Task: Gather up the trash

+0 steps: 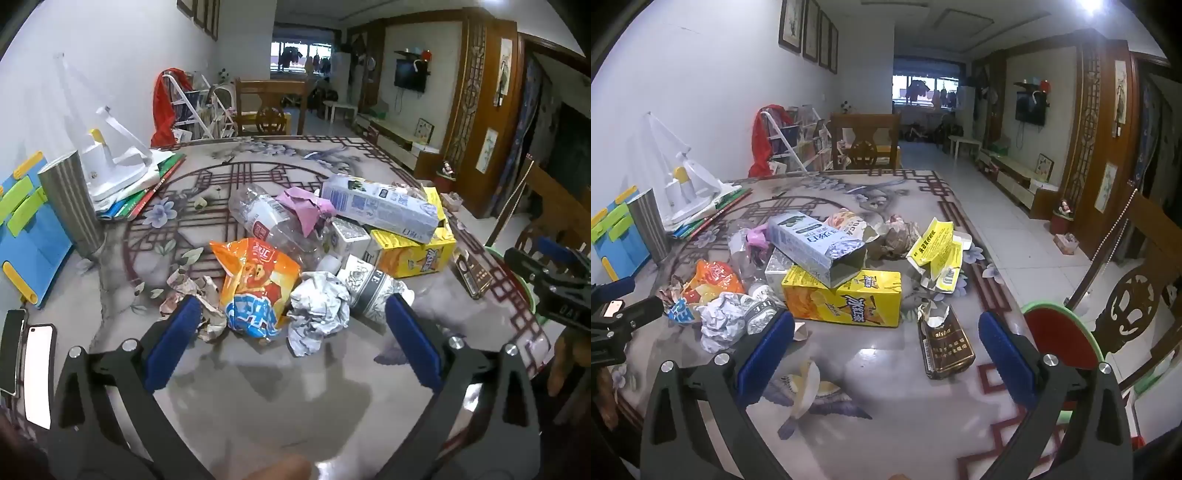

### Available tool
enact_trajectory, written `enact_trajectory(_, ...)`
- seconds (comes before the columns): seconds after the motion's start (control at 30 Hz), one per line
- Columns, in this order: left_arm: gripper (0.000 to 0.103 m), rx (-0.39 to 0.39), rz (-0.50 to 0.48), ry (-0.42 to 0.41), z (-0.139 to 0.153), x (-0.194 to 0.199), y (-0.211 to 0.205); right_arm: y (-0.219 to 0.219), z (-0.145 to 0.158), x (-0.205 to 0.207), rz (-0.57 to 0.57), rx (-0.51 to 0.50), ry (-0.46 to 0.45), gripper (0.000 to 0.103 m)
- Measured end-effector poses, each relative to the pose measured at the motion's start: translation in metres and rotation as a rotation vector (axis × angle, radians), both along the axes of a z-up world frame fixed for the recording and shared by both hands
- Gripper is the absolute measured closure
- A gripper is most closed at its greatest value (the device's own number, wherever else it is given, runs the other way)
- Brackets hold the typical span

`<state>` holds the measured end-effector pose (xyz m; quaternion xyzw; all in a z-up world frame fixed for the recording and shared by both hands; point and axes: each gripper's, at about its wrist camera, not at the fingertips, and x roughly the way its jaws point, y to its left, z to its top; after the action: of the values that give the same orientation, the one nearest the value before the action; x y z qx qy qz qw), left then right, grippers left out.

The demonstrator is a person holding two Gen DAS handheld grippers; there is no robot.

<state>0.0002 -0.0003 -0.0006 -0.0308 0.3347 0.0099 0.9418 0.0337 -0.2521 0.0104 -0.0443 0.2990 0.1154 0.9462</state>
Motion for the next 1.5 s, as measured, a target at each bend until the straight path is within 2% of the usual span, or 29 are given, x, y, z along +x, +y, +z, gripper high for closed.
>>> enact_trajectory(1.5,0.005,-0.030,-0.028,0.038,-0.0051,0.0031,-0.0063,-0.0046,-0.0053,0.0042,-0.020,-0.005,0.023,0.007)
